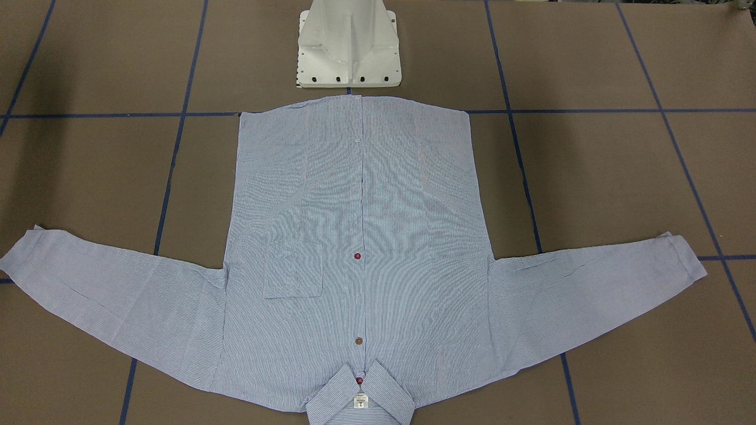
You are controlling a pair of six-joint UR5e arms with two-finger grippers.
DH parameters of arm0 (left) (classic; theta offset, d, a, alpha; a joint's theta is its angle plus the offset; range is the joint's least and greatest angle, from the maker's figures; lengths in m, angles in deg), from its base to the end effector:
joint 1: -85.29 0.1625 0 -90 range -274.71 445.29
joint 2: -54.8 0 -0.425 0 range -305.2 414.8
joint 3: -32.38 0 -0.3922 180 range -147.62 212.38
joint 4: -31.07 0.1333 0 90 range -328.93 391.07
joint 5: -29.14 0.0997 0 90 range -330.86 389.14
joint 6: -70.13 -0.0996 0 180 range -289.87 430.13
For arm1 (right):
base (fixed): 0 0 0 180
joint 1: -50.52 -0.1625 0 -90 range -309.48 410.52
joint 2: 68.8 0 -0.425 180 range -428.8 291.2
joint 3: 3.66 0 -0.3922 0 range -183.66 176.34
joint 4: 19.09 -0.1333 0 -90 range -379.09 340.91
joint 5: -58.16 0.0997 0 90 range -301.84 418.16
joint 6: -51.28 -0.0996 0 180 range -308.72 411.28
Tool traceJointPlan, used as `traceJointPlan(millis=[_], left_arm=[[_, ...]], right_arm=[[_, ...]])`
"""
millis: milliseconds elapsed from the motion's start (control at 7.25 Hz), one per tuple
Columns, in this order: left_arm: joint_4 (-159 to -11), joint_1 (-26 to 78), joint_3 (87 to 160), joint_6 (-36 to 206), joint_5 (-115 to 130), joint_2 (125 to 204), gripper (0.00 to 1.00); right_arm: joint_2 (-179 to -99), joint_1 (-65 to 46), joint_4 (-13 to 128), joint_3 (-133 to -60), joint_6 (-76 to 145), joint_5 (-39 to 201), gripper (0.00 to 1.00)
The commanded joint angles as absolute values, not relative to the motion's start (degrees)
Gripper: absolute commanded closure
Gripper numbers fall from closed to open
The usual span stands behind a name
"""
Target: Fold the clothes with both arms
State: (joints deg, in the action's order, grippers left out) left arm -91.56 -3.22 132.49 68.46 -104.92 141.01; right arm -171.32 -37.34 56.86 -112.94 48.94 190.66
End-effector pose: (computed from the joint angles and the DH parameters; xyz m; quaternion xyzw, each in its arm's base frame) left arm -0.0514 -0.4858 0.5364 0.3096 0.3531 0.1491 0.8702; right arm 0.0504 -0.4188 0.5644 0.1543 -0.3628 -0.0639 0.9168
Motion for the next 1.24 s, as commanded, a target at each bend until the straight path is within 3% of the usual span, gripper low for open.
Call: traceJointPlan(millis=[0, 551, 1103], left_arm=[[-92.33, -3.22, 131.52, 68.46, -105.07, 142.33, 0.00], [-93.38, -3.22, 131.52, 68.46, -105.16, 142.16, 0.00], [-93.39, -3.22, 131.52, 68.46, -105.16, 142.16, 0.00]], right_arm=[[-169.96, -37.10, 53.10, -112.38, 47.16, 192.46, 0.00], [-169.96, -21.60, 21.76, -100.54, 7.25, 181.00, 0.00], [-170.05, -6.97, 13.97, -96.32, -9.80, 164.09, 0.02]])
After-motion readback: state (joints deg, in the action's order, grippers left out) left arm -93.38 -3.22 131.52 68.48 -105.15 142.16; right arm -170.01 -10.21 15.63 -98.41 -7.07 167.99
